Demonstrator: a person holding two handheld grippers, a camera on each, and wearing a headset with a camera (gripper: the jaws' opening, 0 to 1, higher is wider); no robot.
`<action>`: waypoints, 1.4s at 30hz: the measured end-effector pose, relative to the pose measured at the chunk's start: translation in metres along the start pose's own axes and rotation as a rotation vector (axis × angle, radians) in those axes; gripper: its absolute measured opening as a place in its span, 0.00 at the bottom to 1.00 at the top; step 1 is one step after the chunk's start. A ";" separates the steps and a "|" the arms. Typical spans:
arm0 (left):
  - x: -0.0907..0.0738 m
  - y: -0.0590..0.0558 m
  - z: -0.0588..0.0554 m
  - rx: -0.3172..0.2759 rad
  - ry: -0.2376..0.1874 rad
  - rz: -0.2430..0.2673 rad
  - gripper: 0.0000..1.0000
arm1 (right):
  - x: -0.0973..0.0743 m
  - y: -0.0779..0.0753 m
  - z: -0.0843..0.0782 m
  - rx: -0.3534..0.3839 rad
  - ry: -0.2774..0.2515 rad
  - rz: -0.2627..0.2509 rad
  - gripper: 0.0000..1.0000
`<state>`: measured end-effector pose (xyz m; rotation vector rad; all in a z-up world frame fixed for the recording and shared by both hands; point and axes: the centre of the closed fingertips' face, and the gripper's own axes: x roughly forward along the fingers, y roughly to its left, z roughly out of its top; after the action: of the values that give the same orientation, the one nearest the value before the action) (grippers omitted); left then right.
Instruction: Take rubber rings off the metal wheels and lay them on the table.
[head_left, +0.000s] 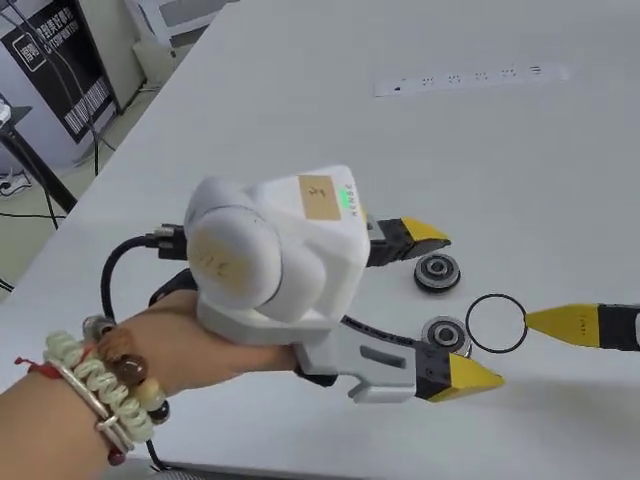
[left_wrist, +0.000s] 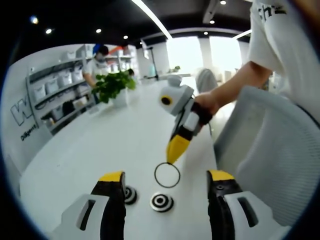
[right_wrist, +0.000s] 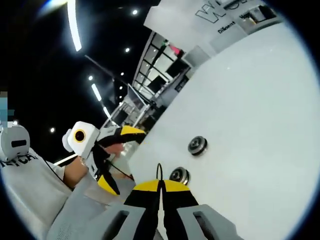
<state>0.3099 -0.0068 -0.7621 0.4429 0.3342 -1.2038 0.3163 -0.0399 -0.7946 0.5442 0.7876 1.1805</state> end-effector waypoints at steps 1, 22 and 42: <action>-0.004 0.000 0.001 0.005 -0.003 0.006 0.69 | -0.001 -0.002 0.003 -0.006 -0.002 0.001 0.00; -0.084 0.013 -0.019 -0.062 0.031 0.187 0.89 | -0.023 0.032 0.005 -0.163 0.035 -0.044 0.00; -0.149 0.010 -0.060 -0.202 0.038 0.365 0.95 | -0.022 0.059 0.006 -0.250 0.138 -0.021 0.00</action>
<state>0.2692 0.1475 -0.7418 0.3332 0.3850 -0.7984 0.2815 -0.0429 -0.7413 0.2495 0.7474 1.2850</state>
